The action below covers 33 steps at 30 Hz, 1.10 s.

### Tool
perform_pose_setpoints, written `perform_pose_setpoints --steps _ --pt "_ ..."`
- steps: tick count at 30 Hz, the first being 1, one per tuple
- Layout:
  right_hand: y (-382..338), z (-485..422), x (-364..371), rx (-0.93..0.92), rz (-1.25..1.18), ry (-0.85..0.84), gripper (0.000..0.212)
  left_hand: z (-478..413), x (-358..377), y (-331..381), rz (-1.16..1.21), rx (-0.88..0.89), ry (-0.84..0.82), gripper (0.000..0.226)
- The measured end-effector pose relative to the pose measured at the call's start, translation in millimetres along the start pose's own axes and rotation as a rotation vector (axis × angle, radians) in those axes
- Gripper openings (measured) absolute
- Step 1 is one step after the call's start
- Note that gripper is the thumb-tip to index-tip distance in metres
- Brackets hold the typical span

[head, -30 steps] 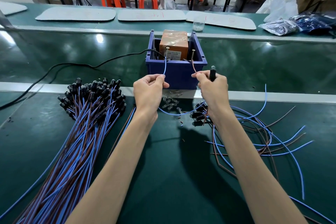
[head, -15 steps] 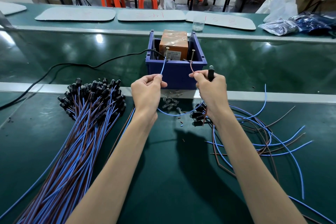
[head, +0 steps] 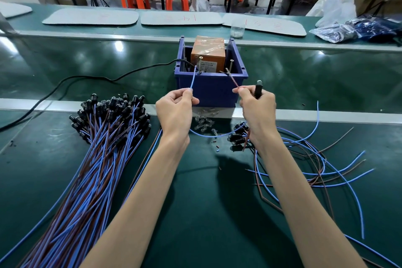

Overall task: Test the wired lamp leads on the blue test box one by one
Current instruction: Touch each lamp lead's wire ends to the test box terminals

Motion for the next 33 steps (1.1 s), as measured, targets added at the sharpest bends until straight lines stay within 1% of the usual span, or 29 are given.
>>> perform_pose_setpoints --steps 2,4,12,22,33 --pt "2 -4 -13 0.013 -0.022 0.113 0.026 -3 -6 0 0.042 -0.007 0.056 0.012" --pt "4 -7 -19 0.025 -0.035 0.167 0.027 -5 -7 1 0.054 -0.012 0.084 0.012" --pt "9 -10 2 0.034 0.000 0.016 0.026 -4 3 2 -0.022 0.001 -0.009 0.017" --pt "4 -6 4 0.021 -0.018 -0.023 0.024 -1 3 0 -0.040 -0.005 -0.032 0.013" --pt "2 -2 6 0.018 -0.013 -0.051 0.024 4 5 0 -0.050 -0.010 -0.048 0.016"
Point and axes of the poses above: each hand's wrist, its own z-axis away from the middle knuckle, its own x-axis out of the palm, y = z × x, the point moved 10 cm from there along -z, towards the middle knuckle, and after that the axes turned 13 degrees about y, right-handed, at the moved point
